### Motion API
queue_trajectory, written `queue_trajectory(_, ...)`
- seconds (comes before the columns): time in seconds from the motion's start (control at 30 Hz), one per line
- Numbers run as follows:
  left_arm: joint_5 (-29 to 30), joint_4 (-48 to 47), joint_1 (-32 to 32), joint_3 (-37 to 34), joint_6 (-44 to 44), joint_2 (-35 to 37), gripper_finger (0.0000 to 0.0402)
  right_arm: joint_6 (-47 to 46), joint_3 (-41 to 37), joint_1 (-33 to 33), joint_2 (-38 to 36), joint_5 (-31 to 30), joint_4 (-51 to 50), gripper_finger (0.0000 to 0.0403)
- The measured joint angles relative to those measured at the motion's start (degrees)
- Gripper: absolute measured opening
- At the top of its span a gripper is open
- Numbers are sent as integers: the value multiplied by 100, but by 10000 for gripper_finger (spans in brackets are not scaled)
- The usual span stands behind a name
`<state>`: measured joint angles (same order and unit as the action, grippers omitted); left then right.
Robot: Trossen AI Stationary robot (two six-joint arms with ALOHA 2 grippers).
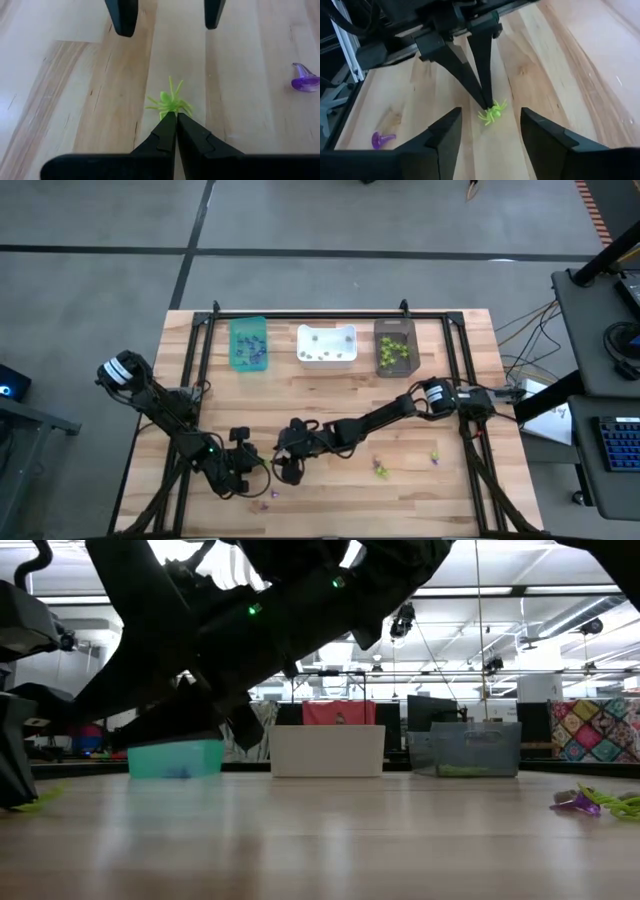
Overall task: Sort Halloween decoration
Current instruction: Put the green spider toy into the black bin
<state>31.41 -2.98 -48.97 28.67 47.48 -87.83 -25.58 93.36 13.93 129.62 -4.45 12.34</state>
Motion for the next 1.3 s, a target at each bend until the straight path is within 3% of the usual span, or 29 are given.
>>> queue_trajectory(0.27, 95, 52, 4, -7, 13, -35, 0, 547, -13, 2, 400, -5, 420, 192)
queue_trajectory(0.87, 379, 405, 4, 52, 150, -428, 0, 348, 239, 7, 809, -24, 675, 173)
queue_trajectory(1.07, 407, 426, 4, 50, 153, -398, 0, 321, 251, 4, 809, -11, 650, 131)
queue_trajectory(1.3, 407, 428, 4, 48, 153, -391, 0, 313, 251, 4, 809, -2, 614, 50)
